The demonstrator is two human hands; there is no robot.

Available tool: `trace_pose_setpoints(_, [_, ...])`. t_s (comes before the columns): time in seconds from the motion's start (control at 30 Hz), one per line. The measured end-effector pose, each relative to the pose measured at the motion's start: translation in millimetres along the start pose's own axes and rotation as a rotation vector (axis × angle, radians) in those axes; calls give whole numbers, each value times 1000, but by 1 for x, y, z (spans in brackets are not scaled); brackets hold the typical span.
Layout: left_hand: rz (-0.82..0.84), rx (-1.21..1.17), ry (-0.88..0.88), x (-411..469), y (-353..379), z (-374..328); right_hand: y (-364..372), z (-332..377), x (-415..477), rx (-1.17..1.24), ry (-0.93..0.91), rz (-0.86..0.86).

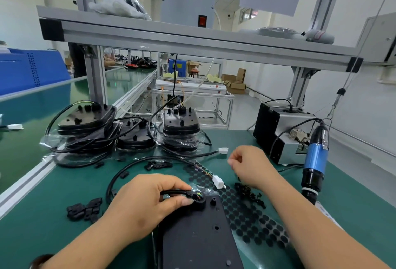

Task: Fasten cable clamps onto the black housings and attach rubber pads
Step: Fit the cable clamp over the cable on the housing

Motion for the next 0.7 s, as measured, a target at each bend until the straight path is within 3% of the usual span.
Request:
trace_pose_setpoints(0.07, [-23, 23, 8, 0, 0, 1, 2, 25, -14, 402, -177, 65])
trace_pose_setpoints(0.13, [-47, 52, 18, 0, -1, 1, 14, 53, -29, 641, -348, 218])
trace_pose_setpoints(0.2, [-56, 89, 28, -1, -1, 0, 27, 74, -40, 607, -445, 293])
trace_pose_setpoints(0.3, [-71, 120, 33, -1, 0, -1, 33, 84, -45, 475, -461, 264])
trace_pose_setpoints(0.5, [-130, 131, 21, -1, 2, 0, 34, 84, -49, 511, -434, 211])
trace_pose_setpoints(0.7, [-166, 137, -1, -2, 3, -2, 35, 80, -52, 565, -389, 277])
Point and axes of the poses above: each hand's wrist, its own x-axis towards the middle knuckle, its own y-axis out of the palm, z = x × y, the point moved 4 cm from there along x, towards the middle knuckle, and after that the axes turned 15 degrees about z, right-handed, at the moved point
